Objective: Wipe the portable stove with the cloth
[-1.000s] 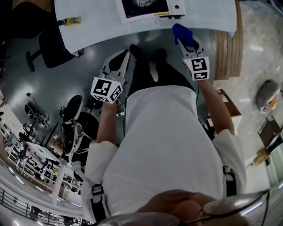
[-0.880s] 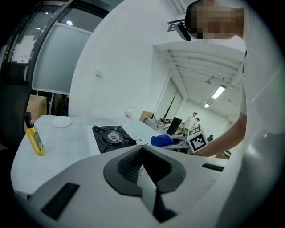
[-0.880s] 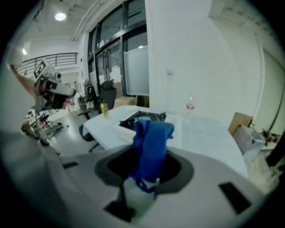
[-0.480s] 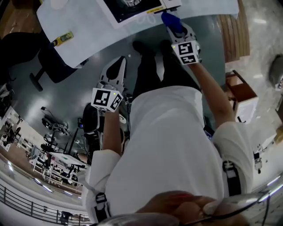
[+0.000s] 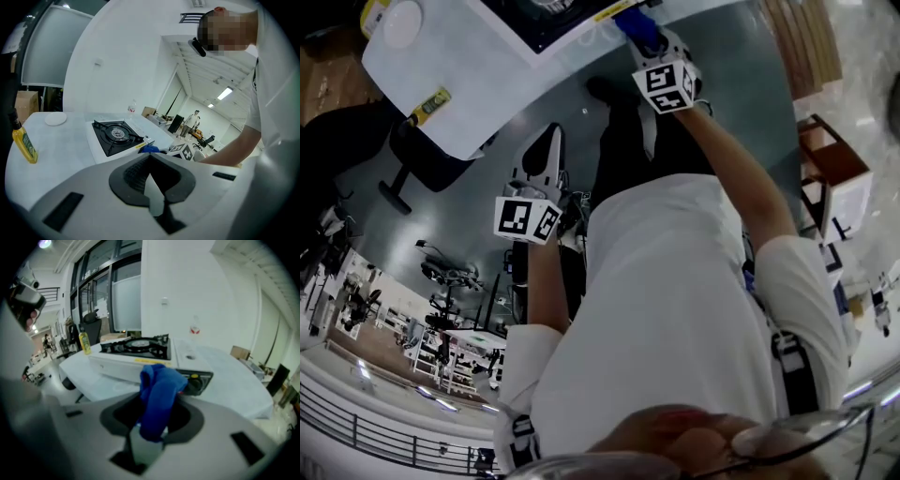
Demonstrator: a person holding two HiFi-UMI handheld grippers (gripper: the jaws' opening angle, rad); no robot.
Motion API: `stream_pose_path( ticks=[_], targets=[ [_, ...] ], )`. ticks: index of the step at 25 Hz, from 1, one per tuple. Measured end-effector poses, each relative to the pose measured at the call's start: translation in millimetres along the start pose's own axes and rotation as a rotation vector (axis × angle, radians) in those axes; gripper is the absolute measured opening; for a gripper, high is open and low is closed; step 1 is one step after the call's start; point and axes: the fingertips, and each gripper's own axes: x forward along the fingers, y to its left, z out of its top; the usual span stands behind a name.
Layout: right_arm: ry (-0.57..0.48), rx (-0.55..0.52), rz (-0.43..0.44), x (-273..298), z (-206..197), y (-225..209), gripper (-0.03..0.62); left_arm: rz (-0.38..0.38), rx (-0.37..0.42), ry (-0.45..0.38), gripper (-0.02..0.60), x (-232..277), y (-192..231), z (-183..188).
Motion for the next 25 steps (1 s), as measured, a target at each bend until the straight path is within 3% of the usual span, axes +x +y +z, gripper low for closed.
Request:
stream_pose_path(
  ticks=[9,25],
  targets=[
    [-0.008,0.034,-0.010,12.6,8.1,24.5,0.153,0.003,0.001,0.012,0.031,-11.7,15.3,-2.6],
    [-0.003,0.014,0.064,25.0,24.1,81.7,0.152,0.034,-0.002,-0.031,0.031,-41.4,39.6,4.0]
  ],
)
